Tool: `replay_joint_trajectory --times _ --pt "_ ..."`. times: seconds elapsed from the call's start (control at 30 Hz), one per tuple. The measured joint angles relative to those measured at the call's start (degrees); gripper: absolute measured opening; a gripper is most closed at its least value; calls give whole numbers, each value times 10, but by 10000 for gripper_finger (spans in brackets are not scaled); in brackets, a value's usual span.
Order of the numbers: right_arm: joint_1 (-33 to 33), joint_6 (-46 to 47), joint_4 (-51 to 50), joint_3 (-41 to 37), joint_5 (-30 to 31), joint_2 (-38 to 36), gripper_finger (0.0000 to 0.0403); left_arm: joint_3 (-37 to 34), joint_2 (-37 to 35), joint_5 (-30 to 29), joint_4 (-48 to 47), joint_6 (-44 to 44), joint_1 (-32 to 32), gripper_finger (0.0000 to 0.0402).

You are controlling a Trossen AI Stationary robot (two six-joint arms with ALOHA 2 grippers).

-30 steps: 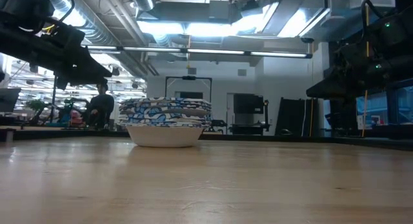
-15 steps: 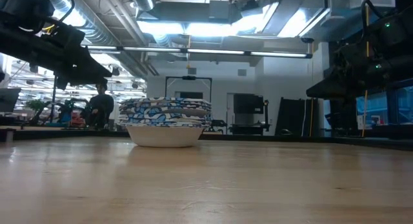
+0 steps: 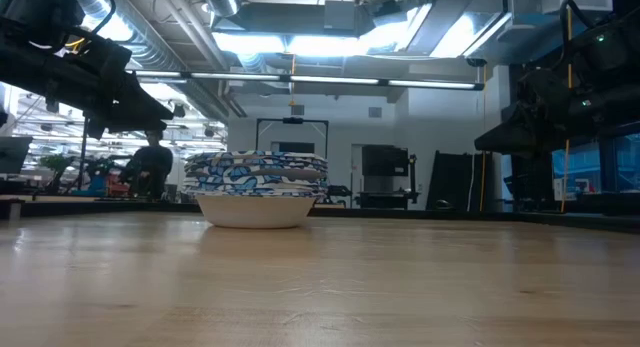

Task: Nest bowls inside each other
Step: Return to Home Position

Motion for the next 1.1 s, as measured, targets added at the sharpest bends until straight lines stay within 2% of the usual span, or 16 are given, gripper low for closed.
replay_joint_trajectory --times 0.2,0.37,1.1 --pt "0 -178 1 0 112 0 38 0 0 0 0 0 0 160" --pt "0 -200 0 0 175 0 38 0 0 0 0 0 0 160" --pt "0 -188 0 0 175 0 38 0 0 0 0 0 0 160"
